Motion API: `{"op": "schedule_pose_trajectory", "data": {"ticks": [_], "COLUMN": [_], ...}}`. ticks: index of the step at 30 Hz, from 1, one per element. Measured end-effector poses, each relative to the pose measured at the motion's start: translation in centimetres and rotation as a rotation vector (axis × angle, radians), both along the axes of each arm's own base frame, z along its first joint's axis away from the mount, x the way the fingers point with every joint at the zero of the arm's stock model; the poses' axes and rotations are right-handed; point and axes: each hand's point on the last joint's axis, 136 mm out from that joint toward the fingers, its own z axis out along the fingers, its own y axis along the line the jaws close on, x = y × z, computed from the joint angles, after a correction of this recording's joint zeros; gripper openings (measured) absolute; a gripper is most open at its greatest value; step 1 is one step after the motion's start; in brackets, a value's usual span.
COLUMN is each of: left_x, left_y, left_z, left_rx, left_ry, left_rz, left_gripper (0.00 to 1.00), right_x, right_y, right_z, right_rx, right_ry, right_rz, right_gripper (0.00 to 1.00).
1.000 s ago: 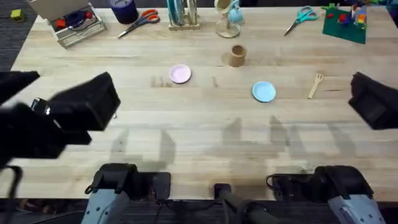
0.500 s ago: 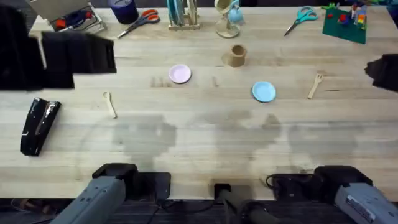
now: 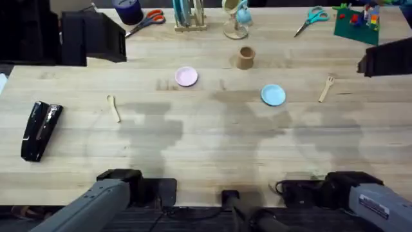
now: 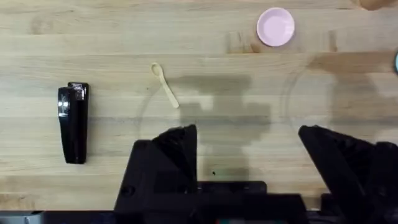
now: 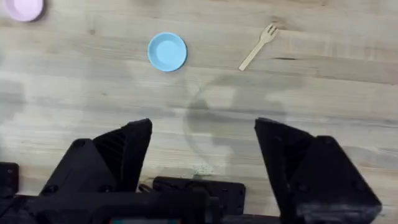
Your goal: Pick up a utensil and set it on the pink plate, then put the other utensil in the container.
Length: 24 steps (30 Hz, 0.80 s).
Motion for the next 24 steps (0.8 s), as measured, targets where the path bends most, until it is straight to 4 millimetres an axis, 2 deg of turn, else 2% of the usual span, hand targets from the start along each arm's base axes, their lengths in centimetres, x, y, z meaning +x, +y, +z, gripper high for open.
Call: {"op": "schedule_pose_trajectory", "data": {"ticks": [8,11,17,24], "left_x": [-0.2,-0.3,0.2,2.0], "left_y": [0.0,0.4,1.6,1.9], "left_z": [-0.6,-1.5,-6.5,-13.9], "left_rx": [-0.001,0.003,0.02,-0.007], "left_ry": [0.036,0.068,0.183,0.242], "left_rz": [0.002,0.044,0.176,0.303], "left_gripper": [0.993,0.993,0.994,0.993], "right_x": [0.2,0.2,0.2,0.2], "right_y": [0.0,0.0,0.0,0.0], "right_z": [-0.1,-0.1,-0.1,-0.1], "right_rx": [0.0,0.0,0.0,0.0], "right_ry": [0.009,0.009,0.009,0.009], "right_rz": [0.0,0.0,0.0,0.0], "right_gripper": [0.996,0.995,0.995,0.995]}}
